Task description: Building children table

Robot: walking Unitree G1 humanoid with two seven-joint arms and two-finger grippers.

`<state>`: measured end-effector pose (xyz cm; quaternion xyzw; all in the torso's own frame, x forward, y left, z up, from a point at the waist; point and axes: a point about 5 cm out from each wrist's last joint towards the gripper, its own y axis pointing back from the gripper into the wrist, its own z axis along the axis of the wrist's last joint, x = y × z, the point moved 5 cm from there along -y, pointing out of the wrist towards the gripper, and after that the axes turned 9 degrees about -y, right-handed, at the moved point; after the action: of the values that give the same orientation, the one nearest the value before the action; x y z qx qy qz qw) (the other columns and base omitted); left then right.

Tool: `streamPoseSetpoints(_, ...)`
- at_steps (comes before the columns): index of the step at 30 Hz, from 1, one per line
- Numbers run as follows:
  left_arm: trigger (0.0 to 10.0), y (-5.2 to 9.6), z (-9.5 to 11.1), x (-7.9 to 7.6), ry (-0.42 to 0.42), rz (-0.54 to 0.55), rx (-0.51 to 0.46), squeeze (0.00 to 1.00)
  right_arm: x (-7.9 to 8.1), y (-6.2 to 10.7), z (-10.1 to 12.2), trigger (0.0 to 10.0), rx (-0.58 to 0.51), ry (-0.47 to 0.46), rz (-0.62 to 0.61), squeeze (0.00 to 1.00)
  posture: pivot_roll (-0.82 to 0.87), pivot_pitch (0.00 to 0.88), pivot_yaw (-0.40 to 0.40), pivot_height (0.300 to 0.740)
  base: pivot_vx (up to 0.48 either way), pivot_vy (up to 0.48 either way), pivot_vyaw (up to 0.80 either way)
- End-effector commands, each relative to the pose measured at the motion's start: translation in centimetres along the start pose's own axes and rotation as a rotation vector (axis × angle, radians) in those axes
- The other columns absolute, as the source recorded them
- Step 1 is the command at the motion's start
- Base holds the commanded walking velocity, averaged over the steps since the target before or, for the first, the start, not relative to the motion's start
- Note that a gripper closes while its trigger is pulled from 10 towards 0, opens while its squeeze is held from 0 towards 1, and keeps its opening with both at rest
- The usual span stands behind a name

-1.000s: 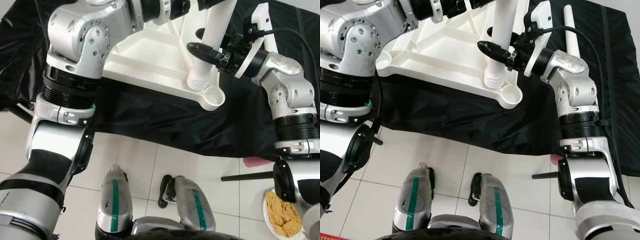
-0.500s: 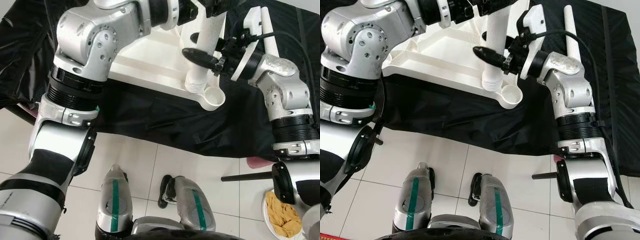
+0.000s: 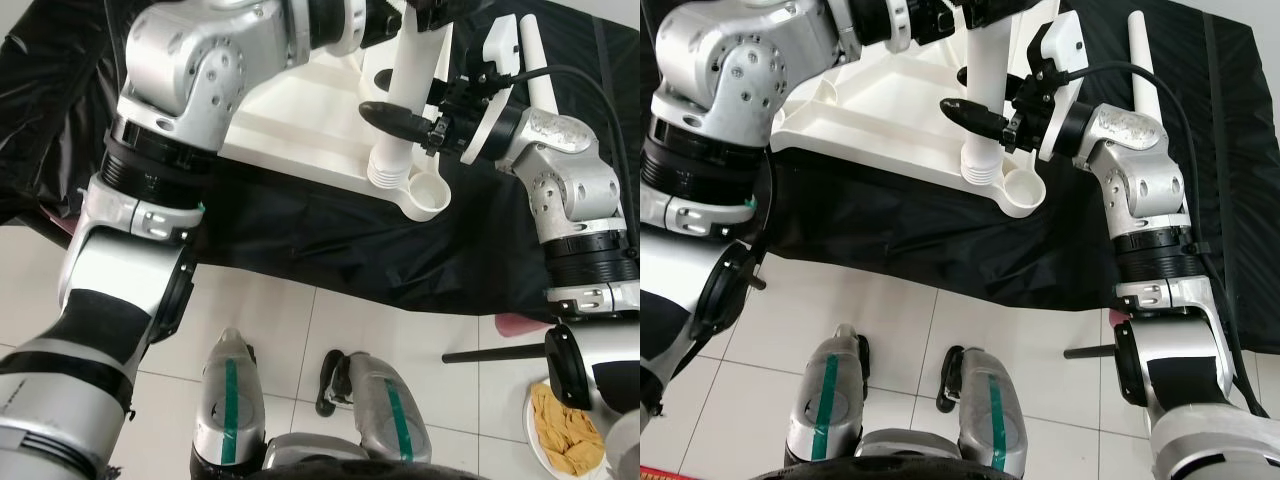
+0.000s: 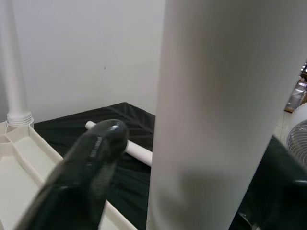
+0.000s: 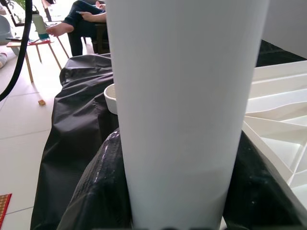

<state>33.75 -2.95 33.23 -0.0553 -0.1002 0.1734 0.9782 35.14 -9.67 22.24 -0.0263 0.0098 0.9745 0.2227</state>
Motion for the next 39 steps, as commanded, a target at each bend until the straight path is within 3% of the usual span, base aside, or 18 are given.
streamPoseSetpoints(1, 3.3, -0.3, 0.5, -1.5, 0.004, -0.146, -0.014, 0.0, 0.1, 0.2, 0.2, 10.0, 0.009, 0.03, 0.005, 0.0, 0.1, 0.024, -0.062, 0.74, 0.0, 0.0, 0.0)
streamPoseSetpoints(2, 0.0, -0.4, 0.6, -1.1, 0.026, -0.131, -0.018, 0.0, 0.1, 0.2, 0.2, 10.0, 0.009, 0.032, 0.005, 0.0, 0.1, 0.03, -0.062, 0.74, 0.0, 0.0, 0.0)
streamPoseSetpoints(16, 0.0, -0.4, 0.8, -0.2, 0.031, -0.082, -0.019, 0.0, -0.1, 0.3, 0.3, 10.0, -0.006, 0.026, -0.028, 0.0, 0.11, 0.045, -0.067, 0.74, 0.0, 0.0, 0.0)
streamPoseSetpoints(17, 0.0, -0.5, 0.7, -0.1, 0.025, -0.074, -0.01, 0.0, -0.3, 0.2, 0.5, 10.0, -0.022, 0.017, -0.047, 0.81, 0.11, 0.047, -0.067, 0.74, 0.0, 0.0, 0.0)
streamPoseSetpoints(18, 0.0, -0.5, 0.7, 0.1, 0.018, -0.064, 0.002, 0.0, -0.6, 0.2, 0.7, 10.0, -0.039, 0.002, -0.066, 1.0, 0.11, 0.047, -0.067, 0.74, 0.0, 0.0, 0.0)
streamPoseSetpoints(19, 2.1, -0.5, 0.6, 0.3, 0.007, -0.053, 0.013, 0.0, -0.7, 0.1, 0.9, 10.0, -0.057, -0.011, -0.08, 1.0, 0.11, 0.048, -0.068, 0.74, 0.0, 0.0, 0.0)
streamPoseSetpoints(20, 10.0, -0.5, 0.7, 0.4, -0.003, -0.046, 0.019, 0.0, -0.8, 0.1, 1.0, 10.0, -0.064, -0.014, -0.091, 1.0, 0.11, 0.049, -0.068, 0.74, 0.0, 0.0, 0.0)
streamPoseSetpoints(27, 10.0, -0.7, 1.1, 1.4, -0.047, 0.023, 0.044, 0.0, -1.1, 0.1, 1.3, 10.0, -0.075, 0.007, -0.143, 1.0, 0.11, 0.05, -0.069, 0.74, 0.0, 0.0, 0.0)
streamPoseSetpoints(28, 10.0, -0.7, 1.2, 1.7, -0.063, 0.05, 0.05, 0.0, -1.2, 0.1, 1.4, 10.0, -0.08, 0.006, -0.159, 0.36, 0.11, 0.05, -0.07, 0.74, 0.0, 0.0, 0.0)
streamPoseSetpoints(29, 10.0, -0.7, 1.3, 2.2, -0.079, 0.086, 0.06, 0.0, -1.3, 0.0, 1.5, 10.0, -0.086, 0.007, -0.184, 0.0, 0.1, 0.051, -0.072, 0.74, 0.0, 0.0, 0.0)
streamPoseSetpoints(39, 10.0, -0.3, 2.3, 5.0, -0.146, 0.308, 0.068, 0.0, -1.7, -1.2, 2.1, 10.0, -0.139, -0.006, -0.302, 0.0, 0.1, 0.049, -0.076, 0.74, 0.0, 0.0, 0.0)
